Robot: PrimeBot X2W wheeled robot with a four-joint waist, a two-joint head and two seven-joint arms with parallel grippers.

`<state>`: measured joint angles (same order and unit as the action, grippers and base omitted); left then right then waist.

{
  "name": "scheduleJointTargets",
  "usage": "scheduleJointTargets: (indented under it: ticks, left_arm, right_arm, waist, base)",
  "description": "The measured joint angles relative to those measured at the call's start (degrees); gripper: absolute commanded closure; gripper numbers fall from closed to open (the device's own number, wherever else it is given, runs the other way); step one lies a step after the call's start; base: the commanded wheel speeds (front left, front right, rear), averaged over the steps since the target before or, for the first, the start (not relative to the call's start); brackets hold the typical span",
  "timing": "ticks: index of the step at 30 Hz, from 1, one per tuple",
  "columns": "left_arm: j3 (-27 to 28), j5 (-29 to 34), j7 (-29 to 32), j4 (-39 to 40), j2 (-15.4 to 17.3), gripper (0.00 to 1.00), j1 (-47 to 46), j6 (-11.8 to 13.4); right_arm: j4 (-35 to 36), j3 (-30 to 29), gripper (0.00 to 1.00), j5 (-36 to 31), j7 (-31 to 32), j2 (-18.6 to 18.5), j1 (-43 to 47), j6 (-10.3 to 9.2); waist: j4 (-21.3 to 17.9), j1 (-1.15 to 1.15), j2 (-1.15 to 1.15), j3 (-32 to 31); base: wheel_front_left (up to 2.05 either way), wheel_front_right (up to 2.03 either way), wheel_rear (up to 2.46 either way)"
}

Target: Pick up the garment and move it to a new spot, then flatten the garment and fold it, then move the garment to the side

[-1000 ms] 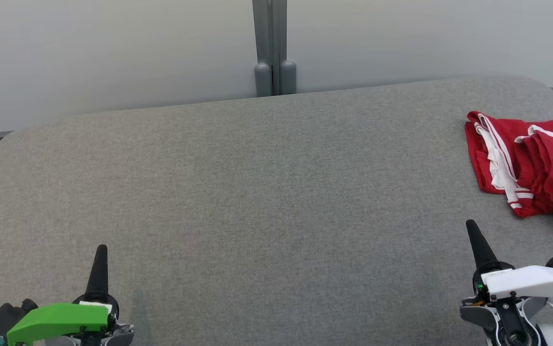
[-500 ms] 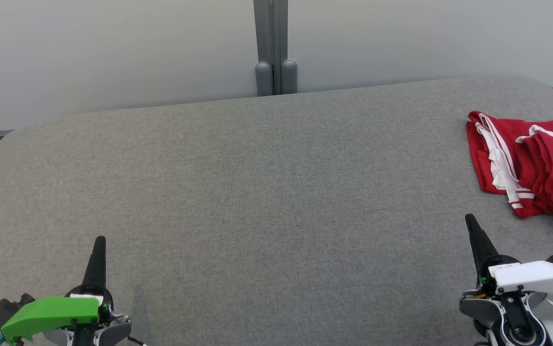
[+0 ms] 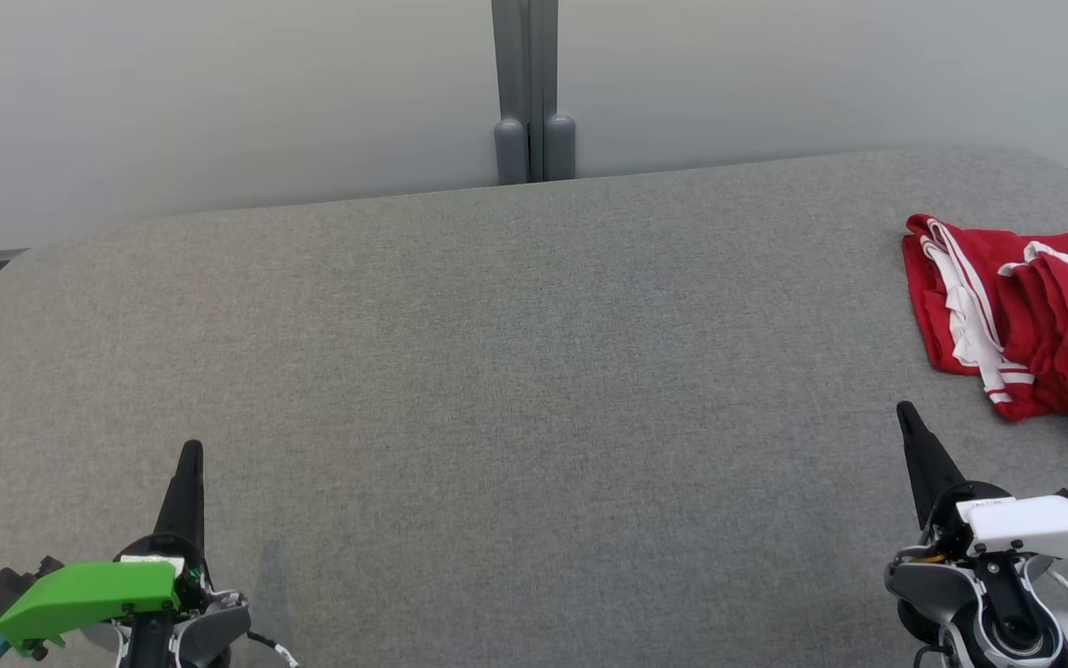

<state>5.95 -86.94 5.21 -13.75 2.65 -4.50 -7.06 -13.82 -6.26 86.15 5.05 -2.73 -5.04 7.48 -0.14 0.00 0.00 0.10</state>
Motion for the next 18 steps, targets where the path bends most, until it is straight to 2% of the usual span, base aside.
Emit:
scheduleJointTargets:
  ticks: [18]
  left_arm:
    - [0.55,-5.34,1.32,-0.31,0.02,1.0,-1.43,-0.26]
  right_arm:
    - [-0.18,-0.26,1.0,6.05,1.51,-0.02,-1.05,0.0]
  waist:
    - [0.14,0.0,0.0,0.08]
  base:
    - [0.0,0.0,0.0]
